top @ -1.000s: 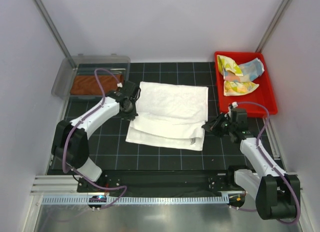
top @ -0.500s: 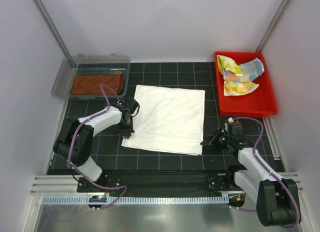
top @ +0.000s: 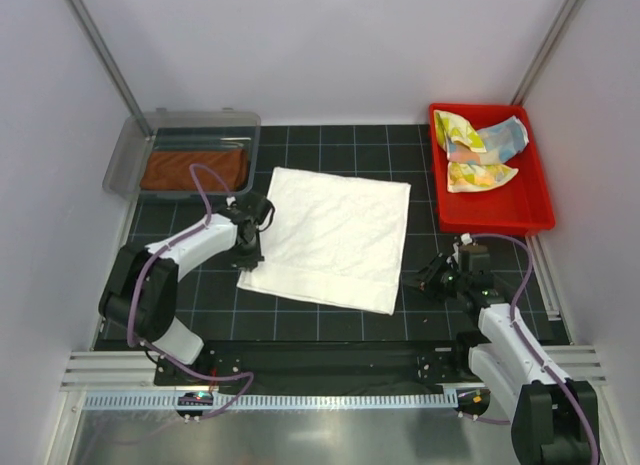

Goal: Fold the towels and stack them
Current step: Fold the towel

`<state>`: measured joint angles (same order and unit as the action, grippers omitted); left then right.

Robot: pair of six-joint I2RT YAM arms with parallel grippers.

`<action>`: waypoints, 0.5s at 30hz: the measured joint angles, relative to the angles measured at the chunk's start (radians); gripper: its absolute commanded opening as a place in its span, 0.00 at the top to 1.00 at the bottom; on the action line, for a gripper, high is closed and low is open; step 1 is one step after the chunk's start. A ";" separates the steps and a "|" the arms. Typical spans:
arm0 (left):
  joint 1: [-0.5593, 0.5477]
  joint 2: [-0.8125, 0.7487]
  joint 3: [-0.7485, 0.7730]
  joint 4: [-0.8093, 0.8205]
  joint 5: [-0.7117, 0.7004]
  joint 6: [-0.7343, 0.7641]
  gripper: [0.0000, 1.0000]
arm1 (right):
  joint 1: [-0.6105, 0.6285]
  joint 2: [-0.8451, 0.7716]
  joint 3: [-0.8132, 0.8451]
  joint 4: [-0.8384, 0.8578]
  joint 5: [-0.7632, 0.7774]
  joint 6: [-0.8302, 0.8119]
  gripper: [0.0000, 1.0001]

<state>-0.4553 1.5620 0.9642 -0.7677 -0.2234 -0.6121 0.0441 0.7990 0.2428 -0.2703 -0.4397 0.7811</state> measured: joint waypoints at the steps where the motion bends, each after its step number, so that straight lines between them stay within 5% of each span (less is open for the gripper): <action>1: 0.003 0.005 -0.003 0.005 -0.004 -0.005 1.00 | 0.000 0.000 -0.001 0.000 -0.001 0.007 0.58; 5: 0.006 0.040 -0.052 0.039 -0.007 -0.017 0.92 | 0.004 -0.001 -0.002 -0.001 -0.008 0.010 0.44; 10: 0.006 0.042 -0.056 0.037 -0.025 -0.030 0.66 | 0.029 0.001 -0.002 -0.009 -0.010 0.009 0.45; 11: 0.006 0.042 -0.056 0.034 -0.031 -0.031 0.54 | 0.034 0.003 -0.005 -0.003 -0.010 0.012 0.46; 15: 0.013 0.027 -0.068 0.023 -0.047 -0.038 0.54 | 0.048 0.017 -0.013 -0.004 0.003 0.021 0.47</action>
<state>-0.4419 1.5890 0.8963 -0.7452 -0.2699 -0.6502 0.0917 0.8162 0.2295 -0.2741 -0.4370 0.8021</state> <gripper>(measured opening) 0.462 0.536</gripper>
